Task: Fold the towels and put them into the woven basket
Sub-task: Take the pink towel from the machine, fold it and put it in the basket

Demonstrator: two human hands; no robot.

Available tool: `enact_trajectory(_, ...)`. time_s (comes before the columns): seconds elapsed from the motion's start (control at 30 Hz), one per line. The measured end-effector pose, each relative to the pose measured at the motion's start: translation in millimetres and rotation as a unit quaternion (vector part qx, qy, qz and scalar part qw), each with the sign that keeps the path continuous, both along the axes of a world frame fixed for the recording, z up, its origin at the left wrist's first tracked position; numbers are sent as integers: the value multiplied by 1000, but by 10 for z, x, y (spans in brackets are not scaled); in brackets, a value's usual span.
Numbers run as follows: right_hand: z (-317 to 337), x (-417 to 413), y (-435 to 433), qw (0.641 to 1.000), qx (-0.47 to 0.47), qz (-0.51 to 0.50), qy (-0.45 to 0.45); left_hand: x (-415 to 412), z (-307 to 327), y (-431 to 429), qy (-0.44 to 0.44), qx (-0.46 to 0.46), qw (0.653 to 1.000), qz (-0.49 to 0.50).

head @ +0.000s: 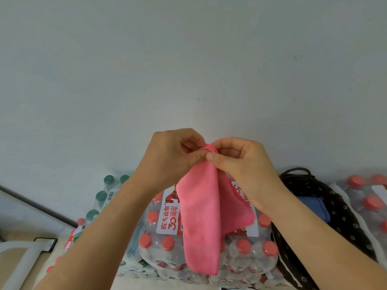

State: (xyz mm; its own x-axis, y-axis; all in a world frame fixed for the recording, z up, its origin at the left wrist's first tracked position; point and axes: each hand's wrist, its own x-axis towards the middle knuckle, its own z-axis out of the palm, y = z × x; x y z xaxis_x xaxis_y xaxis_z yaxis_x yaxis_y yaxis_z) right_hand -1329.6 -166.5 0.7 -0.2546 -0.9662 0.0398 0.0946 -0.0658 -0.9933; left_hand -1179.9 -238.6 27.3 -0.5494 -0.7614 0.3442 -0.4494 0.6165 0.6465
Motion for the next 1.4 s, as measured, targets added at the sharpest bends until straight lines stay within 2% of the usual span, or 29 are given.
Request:
enact_trajectory(0.13, 56, -91, -38, 999, -15, 32, -7, 37, 43, -27, 39, 145, 988, -23)
enact_trajectory(0.2, 73, -153, -68, 999, -27, 26, 1, 104, 22, -64, -14, 150, 988, -31)
enact_trajectory(0.3, 102, -262, -115, 996, -56, -3, 66, 244, 1, -106, -173, 19, 985, -11)
enact_trajectory(0.43, 68, -302, -175, 982, -84, -42, 162, 365, 173, -90, -150, -117, 982, -13)
enact_trajectory(0.53, 33, -232, -213, 982, -103, -57, 146, 364, 344, -4, -160, -259, 952, -7)
enact_trajectory(0.63, 29, -136, -220, 977, -152, -63, 137, 363, 446, 88, -182, -329, 926, 18)
enact_trajectory(0.7, 51, -72, -208, 967, -187, -63, 161, 375, 522, 126, -153, -282, 945, 60)
enact_trajectory(0.77, 87, -12, -203, 961, -206, -56, 177, 396, 593, 127, -143, -184, 968, 93)
enact_trajectory(0.83, 125, 31, -203, 960, -212, -39, 177, 432, 601, 91, -195, -134, 967, 90)
enact_trajectory(0.9, 153, 48, -194, 964, -208, -18, 167, 444, 578, 67, -225, -133, 963, 61)
enact_trajectory(0.97, 174, 41, -167, 967, -198, 11, 161, 416, 513, 36, -189, -146, 970, 32)
enact_trajectory(1.03, 205, 32, -131, 968, -188, 45, 163, 329, 446, 59, -118, -43, 992, -23)
enact_trajectory(1.1, 240, 20, -91, 969, -174, 72, 163, 197, 380, 95, -56, 62, 995, -60)
enact_trajectory(1.2, 264, -83, -41, 979, -120, 101, 133, 60, 353, 163, -4, 51, 998, -41)
enact_trajectory(1.27, 204, -229, -17, 980, -45, 183, 68, 30, 367, 184, 0, 6, 999, -32)
enact_trajectory(1.3, 151, -295, -2, 969, -8, 242, 52, 32, 388, 196, -6, -16, 999, -29)
enact_trajectory(1.33, 77, -347, 6, 953, 23, 294, 65, 44, 409, 200, -16, -35, 999, -24)
enact_trajectory(1.4, -134, -400, -12, 920, 70, 356, 149, 99, 451, 195, -26, -49, 998, -12)
